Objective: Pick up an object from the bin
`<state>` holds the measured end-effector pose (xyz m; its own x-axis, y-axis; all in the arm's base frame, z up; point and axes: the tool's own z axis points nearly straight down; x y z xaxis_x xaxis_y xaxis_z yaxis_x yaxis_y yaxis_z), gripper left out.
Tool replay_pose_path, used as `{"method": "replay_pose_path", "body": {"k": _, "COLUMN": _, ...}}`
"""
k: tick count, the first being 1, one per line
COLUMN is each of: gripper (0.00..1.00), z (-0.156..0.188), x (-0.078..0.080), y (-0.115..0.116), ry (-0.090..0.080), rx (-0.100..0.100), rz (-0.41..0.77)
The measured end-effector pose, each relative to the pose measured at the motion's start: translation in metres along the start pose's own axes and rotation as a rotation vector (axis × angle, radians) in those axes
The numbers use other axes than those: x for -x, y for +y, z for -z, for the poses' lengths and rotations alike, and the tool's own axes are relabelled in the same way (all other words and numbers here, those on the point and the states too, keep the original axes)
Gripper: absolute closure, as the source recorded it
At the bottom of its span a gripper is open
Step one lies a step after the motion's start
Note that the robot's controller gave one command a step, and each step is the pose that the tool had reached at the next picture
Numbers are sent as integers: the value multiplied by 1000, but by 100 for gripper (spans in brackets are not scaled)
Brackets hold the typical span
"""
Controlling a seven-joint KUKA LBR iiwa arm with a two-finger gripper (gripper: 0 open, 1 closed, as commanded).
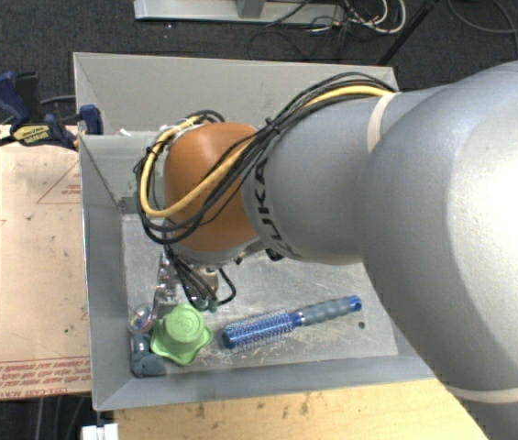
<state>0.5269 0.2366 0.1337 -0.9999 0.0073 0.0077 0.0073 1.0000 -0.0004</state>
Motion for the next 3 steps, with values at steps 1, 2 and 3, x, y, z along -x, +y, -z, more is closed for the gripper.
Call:
{"method": "replay_pose_path", "body": {"k": 1, "gripper": 100, "z": 71, "x": 3, "y": 8, "ry": -16, "rx": 5, "rz": -36}}
{"method": "replay_pose_path", "body": {"k": 2, "gripper": 0, "z": 67, "x": 2, "y": 7, "ry": -9, "rx": 2, "rz": -36}}
{"method": "replay_pose_path", "body": {"k": 3, "gripper": 0, "z": -5, "x": -1, "y": -32, "ry": -24, "rx": 9, "rz": -39}}
